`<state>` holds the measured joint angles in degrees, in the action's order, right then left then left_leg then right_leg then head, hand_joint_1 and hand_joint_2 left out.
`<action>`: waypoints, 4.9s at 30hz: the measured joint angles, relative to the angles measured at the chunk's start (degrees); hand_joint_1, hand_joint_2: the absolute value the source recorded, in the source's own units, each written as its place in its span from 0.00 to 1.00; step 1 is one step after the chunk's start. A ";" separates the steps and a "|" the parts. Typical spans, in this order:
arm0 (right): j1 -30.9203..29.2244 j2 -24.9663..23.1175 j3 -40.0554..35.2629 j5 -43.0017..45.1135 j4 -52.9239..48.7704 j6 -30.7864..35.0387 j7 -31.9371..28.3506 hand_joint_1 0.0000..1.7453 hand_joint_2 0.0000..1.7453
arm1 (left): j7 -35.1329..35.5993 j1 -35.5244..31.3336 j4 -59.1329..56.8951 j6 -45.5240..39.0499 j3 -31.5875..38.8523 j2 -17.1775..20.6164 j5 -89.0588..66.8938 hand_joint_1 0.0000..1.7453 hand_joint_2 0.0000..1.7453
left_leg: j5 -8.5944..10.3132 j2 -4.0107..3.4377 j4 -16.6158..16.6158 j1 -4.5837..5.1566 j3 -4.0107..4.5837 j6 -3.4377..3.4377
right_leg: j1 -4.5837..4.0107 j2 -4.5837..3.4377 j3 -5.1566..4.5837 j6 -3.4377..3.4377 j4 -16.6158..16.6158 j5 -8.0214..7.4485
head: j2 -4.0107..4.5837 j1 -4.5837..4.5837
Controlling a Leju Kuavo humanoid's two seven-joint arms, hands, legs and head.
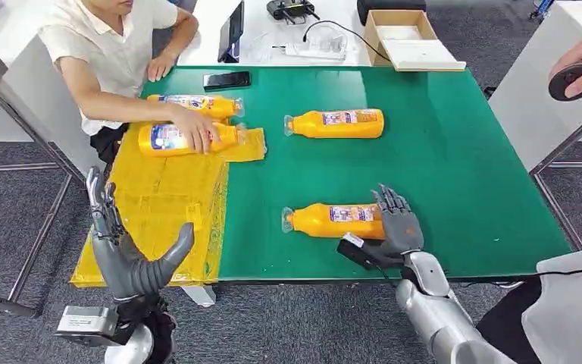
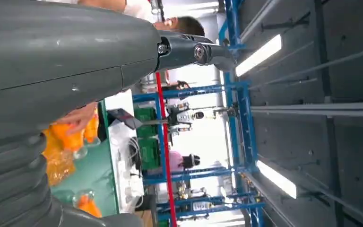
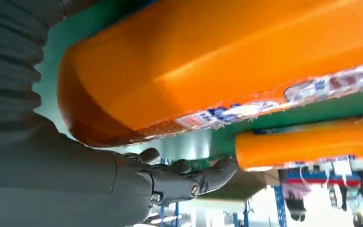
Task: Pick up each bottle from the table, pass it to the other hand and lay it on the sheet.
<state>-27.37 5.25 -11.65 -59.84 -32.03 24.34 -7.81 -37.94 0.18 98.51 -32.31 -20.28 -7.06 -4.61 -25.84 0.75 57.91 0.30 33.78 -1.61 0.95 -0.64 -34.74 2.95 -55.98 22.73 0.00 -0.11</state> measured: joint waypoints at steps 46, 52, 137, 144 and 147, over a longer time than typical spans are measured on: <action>-9.05 0.20 -5.39 14.69 8.95 -26.48 -11.47 1.00 1.00 | 2.32 -2.78 -4.28 6.65 -1.84 0.00 5.47 0.00 1.00 | -0.15 -0.50 -0.01 -0.05 -1.15 0.03 | -0.11 -0.34 0.95 -0.04 0.07 -0.01 | 0.00 -0.02; -3.58 -2.17 -1.09 26.31 3.89 -21.10 -19.65 1.00 1.00 | 3.30 -1.31 -3.87 6.54 -1.82 0.00 7.10 0.00 1.00 | -0.13 -0.47 -0.01 -0.06 -0.84 0.04 | -0.11 -0.31 0.72 -0.04 0.03 -0.01 | 0.00 0.02; 14.81 -13.70 -23.22 44.50 -17.63 -20.69 -27.64 0.00 0.00 | 23.39 -0.23 -17.16 30.58 -6.38 0.04 32.20 1.00 1.00 | -0.12 -0.17 -0.02 -0.05 0.12 0.04 | -0.04 -0.10 -0.16 -0.03 0.01 0.05 | 0.00 0.00; 15.79 -13.49 -23.21 42.74 -20.83 -18.02 -29.37 0.00 0.00 | 18.71 -1.22 -16.20 21.13 -6.14 1.21 20.75 1.00 1.00 | -0.11 -0.21 -0.02 -0.05 0.12 0.04 | -0.04 -0.10 -0.16 -0.04 0.00 0.04 | 0.02 -0.02; 16.85 -12.96 -23.26 40.87 -22.68 -16.42 -29.92 0.00 0.00 | 18.91 -3.25 -15.21 18.65 -3.89 4.22 9.80 1.00 1.00 | -0.11 -0.20 -0.02 -0.07 0.10 0.04 | -0.07 -0.10 -0.16 -0.04 -0.02 0.04 | 0.02 0.00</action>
<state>-10.52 -7.71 -34.91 -18.97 -54.71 7.91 -37.73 -19.04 -3.08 83.30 -13.66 -24.17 -2.84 5.19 -25.94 0.56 57.89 0.23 33.88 -1.57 0.88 -0.73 -34.90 2.91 -56.00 22.78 0.02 -0.11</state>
